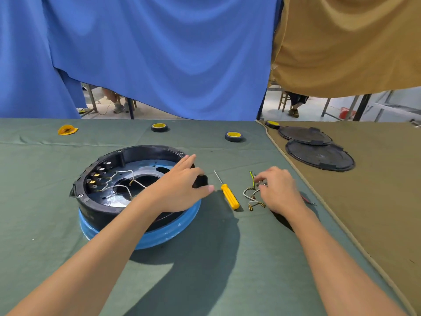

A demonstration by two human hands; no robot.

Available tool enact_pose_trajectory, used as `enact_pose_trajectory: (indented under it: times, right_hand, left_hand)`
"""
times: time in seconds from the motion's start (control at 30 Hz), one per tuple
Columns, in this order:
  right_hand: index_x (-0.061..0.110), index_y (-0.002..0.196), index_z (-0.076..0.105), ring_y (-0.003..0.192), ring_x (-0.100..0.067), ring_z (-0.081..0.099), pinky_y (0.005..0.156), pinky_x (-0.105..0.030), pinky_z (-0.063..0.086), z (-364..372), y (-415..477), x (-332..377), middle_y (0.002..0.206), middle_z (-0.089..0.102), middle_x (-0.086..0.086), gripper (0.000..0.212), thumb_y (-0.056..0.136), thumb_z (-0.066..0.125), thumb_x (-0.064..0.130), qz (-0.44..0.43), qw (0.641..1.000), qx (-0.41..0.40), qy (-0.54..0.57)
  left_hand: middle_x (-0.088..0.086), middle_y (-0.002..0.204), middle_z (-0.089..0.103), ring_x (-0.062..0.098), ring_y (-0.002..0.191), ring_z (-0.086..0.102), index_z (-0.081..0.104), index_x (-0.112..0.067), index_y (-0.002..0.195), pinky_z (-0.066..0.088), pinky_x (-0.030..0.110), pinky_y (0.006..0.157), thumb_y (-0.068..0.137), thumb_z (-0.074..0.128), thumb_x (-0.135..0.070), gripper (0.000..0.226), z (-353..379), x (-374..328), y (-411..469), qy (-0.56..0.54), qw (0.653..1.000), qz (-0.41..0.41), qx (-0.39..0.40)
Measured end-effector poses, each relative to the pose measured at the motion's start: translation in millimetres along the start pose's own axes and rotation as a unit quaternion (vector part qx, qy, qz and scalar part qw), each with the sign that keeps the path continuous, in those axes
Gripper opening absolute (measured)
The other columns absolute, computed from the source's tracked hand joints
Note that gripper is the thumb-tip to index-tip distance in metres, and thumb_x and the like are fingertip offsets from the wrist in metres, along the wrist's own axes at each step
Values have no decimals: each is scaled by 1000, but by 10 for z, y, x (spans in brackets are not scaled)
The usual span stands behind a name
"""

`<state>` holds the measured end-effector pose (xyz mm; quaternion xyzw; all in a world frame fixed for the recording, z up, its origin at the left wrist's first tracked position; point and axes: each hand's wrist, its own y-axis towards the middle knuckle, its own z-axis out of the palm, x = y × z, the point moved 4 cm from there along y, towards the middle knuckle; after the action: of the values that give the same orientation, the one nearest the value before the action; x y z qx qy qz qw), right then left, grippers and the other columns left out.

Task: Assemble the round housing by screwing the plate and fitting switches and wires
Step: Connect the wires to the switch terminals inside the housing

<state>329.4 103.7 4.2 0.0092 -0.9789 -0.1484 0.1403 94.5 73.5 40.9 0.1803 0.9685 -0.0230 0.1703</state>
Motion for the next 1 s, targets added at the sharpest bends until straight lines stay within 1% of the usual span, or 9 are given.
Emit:
enact_pose_trajectory:
  times: [0.23,0.37,0.47,0.57,0.63,0.7,0.8,0.9,1.0]
  right_hand:
    - [19,109,71,86,-14,58,86,-24,41,27,-9,173,106,66,-3,27,85,68,7,-19,991,-8,134]
    - [19,114,70,102,-20,56,93,-29,39,51,-4,187,111,66,-2,27,88,65,12,-19,994,-13,103]
    - [26,100,72,100,-16,45,82,-24,31,-61,-16,196,100,54,5,15,89,66,19,-36,995,-40,81]
    - [31,83,73,77,-5,49,65,-16,33,-119,-72,258,84,62,11,4,84,72,27,-81,989,40,114]
    - [30,84,75,78,-4,56,65,-13,39,-82,-134,315,82,67,12,3,81,75,30,-100,981,127,111]
    - [26,88,75,82,-6,58,71,-20,45,-58,-157,336,83,68,10,7,82,75,29,-103,979,149,98]
    - [23,86,73,80,-9,53,69,-23,39,-59,-169,339,74,63,12,3,87,71,25,-98,982,143,75]
    - [26,85,64,85,-11,51,74,-26,38,-69,-188,326,80,59,11,7,92,63,24,-101,983,142,57]
    - [22,84,60,78,-6,53,65,-18,37,-183,-174,328,83,61,11,9,94,60,21,-76,985,79,135]
  left_hand:
    - [3,166,-3,12,151,-9,49,-17,140,8,33,119,98,47,-50,54,-33,-25,-22,-22,1000,0,0]
    - [3,166,-1,12,151,-8,51,-18,139,8,33,119,99,47,-50,52,-48,-29,-29,-38,999,-2,-2]
    - [3,166,1,12,152,-7,52,-18,138,8,34,119,98,48,-49,51,-50,-29,-35,-42,999,-2,-4]
    - [3,166,1,12,152,-6,52,-18,138,9,33,119,98,48,-49,50,-53,-28,-36,-47,999,0,-5]
    - [3,166,2,12,152,-6,53,-18,137,9,33,118,98,48,-49,50,-54,-24,-37,-50,999,0,-5]
    - [3,166,2,11,152,-5,54,-18,136,10,33,118,98,49,-49,49,-53,-18,-39,-55,998,0,-5]
    - [1,166,3,11,151,-5,54,-18,135,10,34,118,98,49,-49,49,-51,-15,-48,-58,998,-1,-5]
    - [1,166,4,11,151,-4,54,-18,136,11,34,118,98,49,-49,49,-55,-21,-54,-60,998,-4,-3]
    - [1,166,5,12,152,-1,52,-18,138,12,34,118,98,48,-49,51,-64,-36,-61,-60,998,-3,-8]
